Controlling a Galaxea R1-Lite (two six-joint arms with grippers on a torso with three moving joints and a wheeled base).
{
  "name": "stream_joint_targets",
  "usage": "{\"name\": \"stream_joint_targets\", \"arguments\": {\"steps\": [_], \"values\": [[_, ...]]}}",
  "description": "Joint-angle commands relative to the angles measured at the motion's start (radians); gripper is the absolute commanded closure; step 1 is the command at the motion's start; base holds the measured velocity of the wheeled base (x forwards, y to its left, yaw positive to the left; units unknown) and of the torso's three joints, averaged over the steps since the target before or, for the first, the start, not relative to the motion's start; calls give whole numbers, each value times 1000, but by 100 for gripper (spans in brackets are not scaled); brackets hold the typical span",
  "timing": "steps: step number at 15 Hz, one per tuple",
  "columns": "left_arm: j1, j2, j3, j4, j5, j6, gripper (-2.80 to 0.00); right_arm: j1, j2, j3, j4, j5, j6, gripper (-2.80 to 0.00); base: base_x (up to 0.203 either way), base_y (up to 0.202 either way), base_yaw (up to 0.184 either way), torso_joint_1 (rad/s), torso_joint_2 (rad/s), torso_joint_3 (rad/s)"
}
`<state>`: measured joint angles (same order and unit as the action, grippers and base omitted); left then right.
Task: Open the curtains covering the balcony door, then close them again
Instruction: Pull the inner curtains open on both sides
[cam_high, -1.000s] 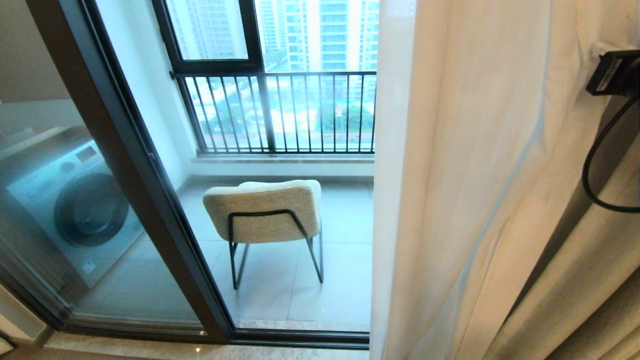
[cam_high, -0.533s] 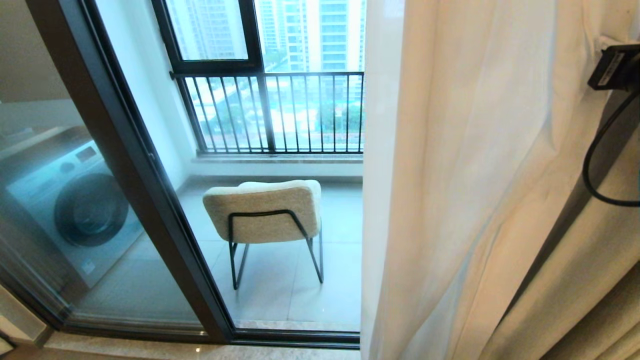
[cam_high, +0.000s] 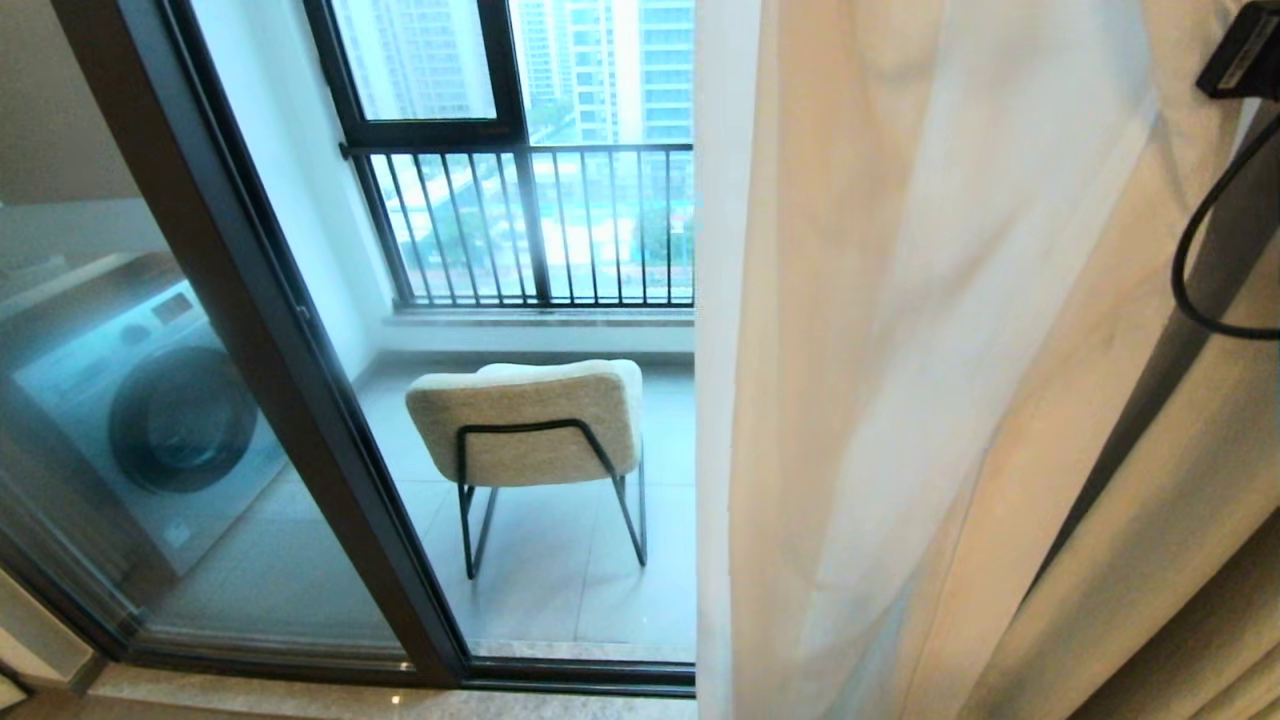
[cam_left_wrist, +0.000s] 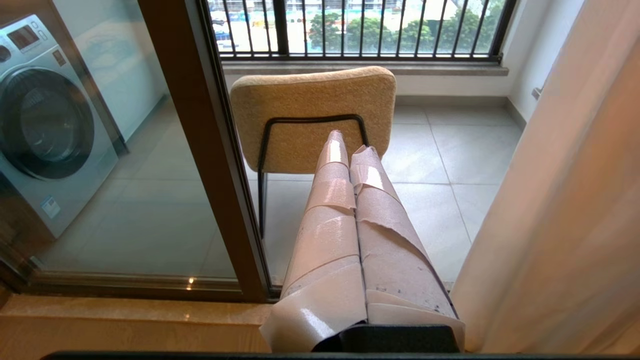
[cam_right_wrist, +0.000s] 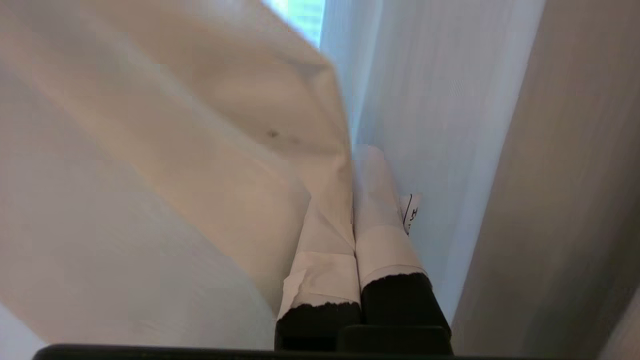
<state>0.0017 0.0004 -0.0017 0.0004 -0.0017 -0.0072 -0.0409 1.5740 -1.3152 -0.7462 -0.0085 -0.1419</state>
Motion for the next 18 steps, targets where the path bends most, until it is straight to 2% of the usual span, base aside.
{"name": "stream_joint_targets", "arguments": {"steps": [1, 3, 6, 14, 18], "values": [[0, 0, 0, 0, 0, 0, 0, -15, 18, -60, 18, 1, 0, 0, 0, 0, 0, 0, 0, 0], [0, 0, 0, 0, 0, 0, 0, -52, 21, -75, 26, 1, 1, 0, 0, 0, 0, 0, 0, 0], [0, 0, 0, 0, 0, 0, 0, -180, 25, -94, 57, 6, 20, 0, 0, 0, 0, 0, 0, 0], [0, 0, 0, 0, 0, 0, 0, -669, 73, -101, 61, 161, 102, 0, 0, 0, 0, 0, 0, 0], [0, 0, 0, 0, 0, 0, 0, -842, 119, -102, 46, 209, 108, 0, 0, 0, 0, 0, 0, 0]]}}
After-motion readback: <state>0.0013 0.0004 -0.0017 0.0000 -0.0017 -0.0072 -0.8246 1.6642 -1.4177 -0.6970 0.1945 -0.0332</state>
